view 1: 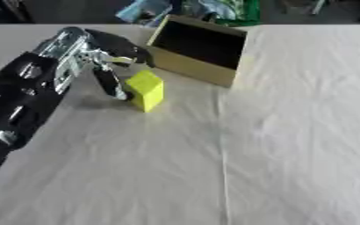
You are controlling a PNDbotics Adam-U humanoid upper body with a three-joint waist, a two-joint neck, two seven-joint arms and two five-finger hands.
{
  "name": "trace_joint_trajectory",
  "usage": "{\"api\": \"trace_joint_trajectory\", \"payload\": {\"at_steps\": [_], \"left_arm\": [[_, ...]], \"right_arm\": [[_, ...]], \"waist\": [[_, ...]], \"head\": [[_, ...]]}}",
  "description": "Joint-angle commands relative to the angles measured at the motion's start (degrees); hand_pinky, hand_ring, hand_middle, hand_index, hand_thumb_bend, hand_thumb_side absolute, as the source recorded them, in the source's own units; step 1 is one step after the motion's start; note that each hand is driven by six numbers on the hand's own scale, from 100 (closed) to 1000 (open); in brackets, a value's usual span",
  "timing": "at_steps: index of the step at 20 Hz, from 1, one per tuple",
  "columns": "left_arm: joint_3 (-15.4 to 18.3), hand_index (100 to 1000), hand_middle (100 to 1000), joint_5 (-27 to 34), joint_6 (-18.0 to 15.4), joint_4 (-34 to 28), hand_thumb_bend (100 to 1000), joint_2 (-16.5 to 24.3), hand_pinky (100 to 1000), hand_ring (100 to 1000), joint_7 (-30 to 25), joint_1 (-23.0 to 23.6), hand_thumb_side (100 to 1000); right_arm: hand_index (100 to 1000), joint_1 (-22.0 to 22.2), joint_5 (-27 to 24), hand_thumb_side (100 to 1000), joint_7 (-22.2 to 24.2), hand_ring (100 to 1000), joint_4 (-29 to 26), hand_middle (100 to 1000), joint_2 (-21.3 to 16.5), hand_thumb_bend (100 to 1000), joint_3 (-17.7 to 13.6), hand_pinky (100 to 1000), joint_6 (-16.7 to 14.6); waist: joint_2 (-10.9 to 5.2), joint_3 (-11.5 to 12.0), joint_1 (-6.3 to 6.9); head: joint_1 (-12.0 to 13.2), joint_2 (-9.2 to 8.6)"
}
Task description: Pick up objects on the table and place them in the box.
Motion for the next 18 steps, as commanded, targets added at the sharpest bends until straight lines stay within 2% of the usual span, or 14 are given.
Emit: {"api": "trace_joint_trajectory", "payload": {"at_steps": [1, 4, 7, 10, 14, 17, 18], "left_arm": [[0.2, 1000, 997, 1.1, -14.2, -3.1, 395, 2.3, 931, 957, -14.6, -1.3, 415], [0.1, 1000, 1000, 2.6, -13.8, -6.8, 421, 3.4, 942, 965, -14.6, -1.5, 362], [-0.3, 1000, 1000, 3.8, -13.0, -9.8, 419, 4.2, 948, 970, -14.6, -1.5, 354], [-0.6, 1000, 1000, 4.1, -12.3, -10.7, 402, 4.7, 952, 973, -14.6, -1.5, 373], [-1.5, 1000, 998, 5.7, -12.8, -9.5, 333, 4.9, 945, 966, -14.6, -1.3, 465], [-2.2, 1000, 1000, 7.3, -13.4, -8.7, 316, 5.0, 944, 968, -14.6, -1.3, 469], [-2.4, 1000, 1000, 7.7, -13.6, -8.5, 272, 5.0, 941, 966, -14.6, -1.3, 498]], "right_arm": [[804, -0.9, 0.4, 401, -0.1, 824, -1.0, 706, -1.7, 100, -0.7, 732, 0.1], [804, -0.8, 0.5, 400, -0.1, 824, -1.0, 705, -1.9, 100, -0.7, 732, 0.1], [804, -1.0, 0.6, 401, 0.0, 824, -1.0, 705, -1.9, 100, -0.7, 732, 0.1], [805, -1.1, 0.6, 401, 0.0, 824, -1.0, 704, -1.9, 100, -0.7, 732, 0.1], [805, -1.1, 0.6, 400, 0.1, 824, -1.0, 704, -1.9, 100, -0.7, 732, 0.1], [805, -1.2, 0.6, 401, 0.2, 824, -1.0, 704, -1.9, 100, -0.7, 732, 0.1], [805, -1.2, 0.6, 401, 0.2, 824, -1.0, 704, -1.8, 100, -0.7, 732, 0.1]], "waist": [[0.07, 0.1, 0.84], [0.71, 0.0, 0.94], [1.26, -0.1, 1.03], [1.62, -0.1, 1.01], [1.84, 0.0, 0.98], [1.90, 0.1, 0.94], [1.91, 0.1, 0.91]], "head": [[-2.1, -0.62], [-3.5, -0.61], [-4.2, -1.00], [-4.6, -1.27], [-4.6, -1.38], [-4.7, -1.15], [-4.6, -1.09]]}}
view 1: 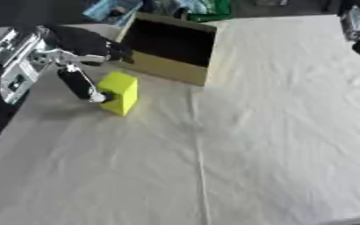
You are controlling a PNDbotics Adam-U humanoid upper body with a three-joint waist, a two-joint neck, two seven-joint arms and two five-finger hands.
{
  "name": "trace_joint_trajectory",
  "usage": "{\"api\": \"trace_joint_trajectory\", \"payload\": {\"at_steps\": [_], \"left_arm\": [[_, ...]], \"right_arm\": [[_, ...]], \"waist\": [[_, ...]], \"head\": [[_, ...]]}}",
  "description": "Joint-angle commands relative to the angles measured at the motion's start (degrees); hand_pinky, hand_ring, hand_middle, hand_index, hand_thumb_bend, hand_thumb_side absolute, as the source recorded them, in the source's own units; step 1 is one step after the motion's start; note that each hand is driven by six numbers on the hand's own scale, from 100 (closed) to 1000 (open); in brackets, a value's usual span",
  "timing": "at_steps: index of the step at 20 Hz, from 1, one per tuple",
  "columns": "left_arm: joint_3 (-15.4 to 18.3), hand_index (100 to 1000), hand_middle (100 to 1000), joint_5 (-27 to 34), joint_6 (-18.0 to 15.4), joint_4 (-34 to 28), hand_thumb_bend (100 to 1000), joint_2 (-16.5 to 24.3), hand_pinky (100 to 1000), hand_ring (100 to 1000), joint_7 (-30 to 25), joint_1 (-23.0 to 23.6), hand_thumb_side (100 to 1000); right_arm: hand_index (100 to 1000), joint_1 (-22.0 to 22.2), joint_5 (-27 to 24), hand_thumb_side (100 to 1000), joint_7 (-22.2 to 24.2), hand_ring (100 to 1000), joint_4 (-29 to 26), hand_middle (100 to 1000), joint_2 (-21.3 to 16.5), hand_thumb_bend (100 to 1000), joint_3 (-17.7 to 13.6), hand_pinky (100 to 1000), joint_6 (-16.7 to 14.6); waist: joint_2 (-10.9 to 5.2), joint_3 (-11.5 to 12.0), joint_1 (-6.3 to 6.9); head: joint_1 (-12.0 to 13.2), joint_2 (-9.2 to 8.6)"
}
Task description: Pick up objects on the table and place them in the box.
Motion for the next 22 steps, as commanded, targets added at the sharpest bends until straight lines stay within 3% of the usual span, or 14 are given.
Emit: {"api": "trace_joint_trajectory", "payload": {"at_steps": [1, 7, 17, 22], "left_arm": [[-0.4, 1000, 998, 2.0, -14.6, 0.3, 241, 1.5, 939, 964, -13.8, -1.1, 513], [-1.6, 1000, 1000, 5.3, -15.0, -0.2, 243, 2.0, 960, 979, -13.8, -1.2, 549], [-2.1, 928, 1000, 4.4, -15.2, -1.5, 318, 2.7, 994, 1000, -13.8, -1.4, 552], [-2.2, 912, 1000, 4.2, -15.6, -2.0, 300, 2.2, 1000, 1000, -13.8, -2.0, 556]], "right_arm": [[805, -0.7, 0.2, 401, 0.2, 824, -1.0, 704, -1.7, 100, -0.7, 732, 0.1], [805, -0.6, 0.2, 401, 0.3, 824, -1.0, 703, -1.7, 100, -0.7, 731, 0.2], [806, -0.3, 0.1, 403, 0.4, 822, -1.0, 701, -1.6, 100, -0.7, 730, 0.3], [805, -0.5, 0.0, 403, 0.4, 821, -1.0, 701, -1.4, 100, -0.7, 729, 0.3]], "waist": [[-0.24, 0.1, 0.58], [-0.32, 0.3, 0.52], [-0.62, 0.5, 0.60], [-0.54, 0.4, 0.61]], "head": [[-0.2, -0.03], [0.0, 0.26], [0.9, 0.51], [1.2, 0.72]]}}
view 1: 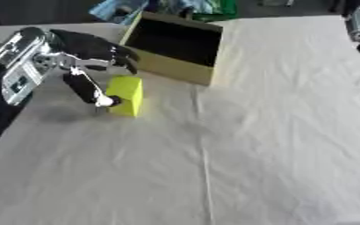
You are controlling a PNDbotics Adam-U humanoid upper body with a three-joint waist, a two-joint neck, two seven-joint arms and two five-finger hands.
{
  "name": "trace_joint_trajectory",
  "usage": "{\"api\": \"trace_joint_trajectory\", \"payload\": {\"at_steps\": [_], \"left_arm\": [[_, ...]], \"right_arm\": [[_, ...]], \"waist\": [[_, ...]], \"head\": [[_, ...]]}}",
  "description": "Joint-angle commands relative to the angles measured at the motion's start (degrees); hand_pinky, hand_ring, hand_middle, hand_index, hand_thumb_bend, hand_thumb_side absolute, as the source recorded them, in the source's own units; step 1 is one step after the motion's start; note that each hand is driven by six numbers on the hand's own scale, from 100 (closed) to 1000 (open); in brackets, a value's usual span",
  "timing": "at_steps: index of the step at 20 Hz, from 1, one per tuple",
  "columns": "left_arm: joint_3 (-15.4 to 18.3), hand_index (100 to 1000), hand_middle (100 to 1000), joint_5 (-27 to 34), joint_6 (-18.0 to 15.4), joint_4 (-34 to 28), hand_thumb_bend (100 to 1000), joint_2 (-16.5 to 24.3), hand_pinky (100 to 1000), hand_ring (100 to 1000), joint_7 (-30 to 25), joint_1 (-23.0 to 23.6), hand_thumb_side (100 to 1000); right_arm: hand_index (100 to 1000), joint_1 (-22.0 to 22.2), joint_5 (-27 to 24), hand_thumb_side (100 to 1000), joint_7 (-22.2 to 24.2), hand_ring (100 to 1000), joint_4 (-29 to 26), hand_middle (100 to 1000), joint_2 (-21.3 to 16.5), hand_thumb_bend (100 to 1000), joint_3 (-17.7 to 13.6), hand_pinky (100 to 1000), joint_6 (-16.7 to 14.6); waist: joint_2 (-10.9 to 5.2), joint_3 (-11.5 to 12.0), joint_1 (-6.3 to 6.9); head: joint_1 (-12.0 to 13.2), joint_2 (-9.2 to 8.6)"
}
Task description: Pick up objects on the table and place them in the box.
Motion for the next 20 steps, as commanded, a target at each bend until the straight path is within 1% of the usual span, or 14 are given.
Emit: {"api": "trace_joint_trajectory", "payload": {"at_steps": [1, 4, 9, 12, 13, 16, 18, 19, 20], "left_arm": [[0.0, 906, 1000, -0.2, -15.0, -0.6, 302, 1.0, 1000, 1000, -14.5, -1.6, 557], [-0.2, 895, 1000, -0.7, -15.2, 0.1, 305, 0.6, 1000, 1000, -14.5, -2.0, 546], [-0.4, 894, 1000, -2.5, -15.8, 2.2, 321, -0.2, 1000, 1000, -14.5, -2.2, 555], [-0.3, 903, 1000, -3.3, -16.3, 3.1, 307, -0.6, 1000, 1000, -14.5, -2.3, 532], [-0.3, 922, 1000, -3.5, -16.4, 3.3, 298, -0.7, 999, 1000, -14.5, -2.3, 508], [-0.5, 926, 1000, -3.9, -16.7, 4.0, 290, -1.0, 994, 999, -14.5, -2.2, 521], [-0.7, 918, 982, -4.1, -17.1, 4.6, 272, -1.2, 988, 988, -14.5, -2.1, 532], [-0.7, 909, 951, -4.0, -17.4, 4.9, 247, -1.3, 985, 974, -14.5, -2.0, 535], [-0.8, 906, 941, -3.7, -17.7, 5.2, 240, -1.4, 984, 970, -14.5, -1.9, 535]], "right_arm": [[805, -0.6, 0.0, 404, 0.1, 821, -1.0, 701, -1.4, 100, -0.7, 729, -0.1], [805, -0.7, 0.0, 404, 0.1, 821, -1.0, 701, -1.3, 100, -0.7, 729, 0.0], [805, -0.9, 0.0, 404, 0.1, 821, -1.0, 700, -1.3, 100, -0.7, 729, 0.0], [805, -0.9, 0.0, 404, 0.1, 821, -1.0, 700, -1.3, 100, -0.7, 728, 0.0], [805, -0.9, 0.0, 404, 0.1, 821, -1.0, 699, -1.3, 100, -0.7, 728, 0.0], [805, -1.0, 0.0, 405, 0.2, 821, -1.0, 699, -1.2, 100, -0.7, 728, 0.0], [805, -1.0, 0.0, 405, 0.1, 821, -1.0, 699, -1.2, 100, -0.8, 728, 0.0], [805, -1.0, 0.0, 405, 0.1, 821, -1.0, 699, -1.2, 100, -0.8, 729, 0.0], [805, -1.0, 0.1, 405, 0.1, 821, -1.0, 699, -1.2, 100, -0.8, 729, 0.0]], "waist": [[-0.51, -0.2, 0.62], [-0.35, -0.3, 0.63], [-0.01, -0.5, 0.69], [0.16, -0.6, 0.79], [0.22, -0.7, 0.83], [0.36, -0.8, 0.93], [0.44, -0.9, 0.95], [0.47, -0.9, 0.95], [0.50, -1.0, 0.94]], "head": [[0.3, 0.35], [0.4, 0.14], [0.6, -0.22], [0.7, -0.43], [0.7, -0.51], [0.8, -0.73], [0.8, -0.88], [0.8, -0.92], [0.8, -0.93]]}}
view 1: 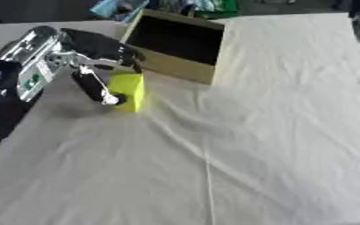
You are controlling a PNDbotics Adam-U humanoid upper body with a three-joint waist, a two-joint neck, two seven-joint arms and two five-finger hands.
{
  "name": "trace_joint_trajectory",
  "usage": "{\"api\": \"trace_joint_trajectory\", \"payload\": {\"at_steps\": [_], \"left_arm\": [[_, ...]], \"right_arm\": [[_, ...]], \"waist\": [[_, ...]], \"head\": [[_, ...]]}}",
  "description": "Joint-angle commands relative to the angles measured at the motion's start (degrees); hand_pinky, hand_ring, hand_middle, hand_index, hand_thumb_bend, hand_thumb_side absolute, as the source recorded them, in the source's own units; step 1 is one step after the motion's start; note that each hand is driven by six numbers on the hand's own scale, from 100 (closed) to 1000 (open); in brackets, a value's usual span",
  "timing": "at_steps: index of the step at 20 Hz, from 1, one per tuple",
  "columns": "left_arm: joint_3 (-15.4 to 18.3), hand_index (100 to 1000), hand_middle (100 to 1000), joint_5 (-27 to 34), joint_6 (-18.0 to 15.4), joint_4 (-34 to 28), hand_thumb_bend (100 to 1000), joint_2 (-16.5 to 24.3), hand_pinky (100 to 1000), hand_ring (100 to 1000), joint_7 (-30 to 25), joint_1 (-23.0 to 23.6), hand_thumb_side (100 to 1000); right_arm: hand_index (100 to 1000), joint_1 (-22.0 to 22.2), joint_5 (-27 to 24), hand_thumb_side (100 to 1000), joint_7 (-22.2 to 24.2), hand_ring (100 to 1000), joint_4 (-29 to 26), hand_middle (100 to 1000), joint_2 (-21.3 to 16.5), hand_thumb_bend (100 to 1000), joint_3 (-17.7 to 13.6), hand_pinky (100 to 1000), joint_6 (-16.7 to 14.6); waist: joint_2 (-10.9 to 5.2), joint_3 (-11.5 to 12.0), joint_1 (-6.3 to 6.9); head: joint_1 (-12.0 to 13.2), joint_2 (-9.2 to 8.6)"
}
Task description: Pick up objects on the table and place them in the box.
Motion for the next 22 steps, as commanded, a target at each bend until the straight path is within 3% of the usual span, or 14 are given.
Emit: {"api": "trace_joint_trajectory", "payload": {"at_steps": [1, 5, 12, 18, 22], "left_arm": [[-0.2, 893, 912, 0.0, -16.6, 0.7, 227, 0.1, 978, 952, -15.8, -0.8, 530], [-0.5, 852, 797, 2.2, -16.9, 0.7, 172, -0.1, 960, 874, -15.8, -0.6, 500], [-0.7, 803, 701, 3.7, -15.9, 0.0, 148, 0.1, 932, 806, -15.8, -0.3, 381], [0.0, 757, 569, 4.2, -14.8, -0.4, 127, 0.1, 900, 736, -15.8, -0.4, 211], [0.2, 727, 487, 4.7, -13.9, -0.1, 100, 0.0, 865, 663, -15.8, -0.2, 205]], "right_arm": [[805, -0.9, 0.1, 405, 0.0, 821, -1.0, 699, -1.2, 100, -0.8, 729, 0.0], [806, -0.8, 0.1, 405, 0.0, 821, -1.0, 699, -1.1, 100, -0.9, 729, 0.2], [806, -0.7, 0.2, 403, -0.1, 822, -1.0, 700, -1.0, 100, -1.0, 730, 0.2], [806, -0.7, 0.1, 402, -0.1, 822, -1.0, 700, -1.0, 100, -1.0, 730, 0.2], [806, -0.6, 0.0, 403, -0.2, 822, -1.0, 700, -0.9, 100, -1.1, 730, 0.3]], "waist": [[-0.07, -0.2, 0.62], [-0.02, -0.2, 0.63], [-0.06, -0.6, 0.51], [-0.21, -0.5, 0.45], [-0.37, -0.5, 0.39]], "head": [[0.2, -0.54], [0.4, -0.49], [0.7, -0.42], [1.0, -0.25], [1.0, -0.11]]}}
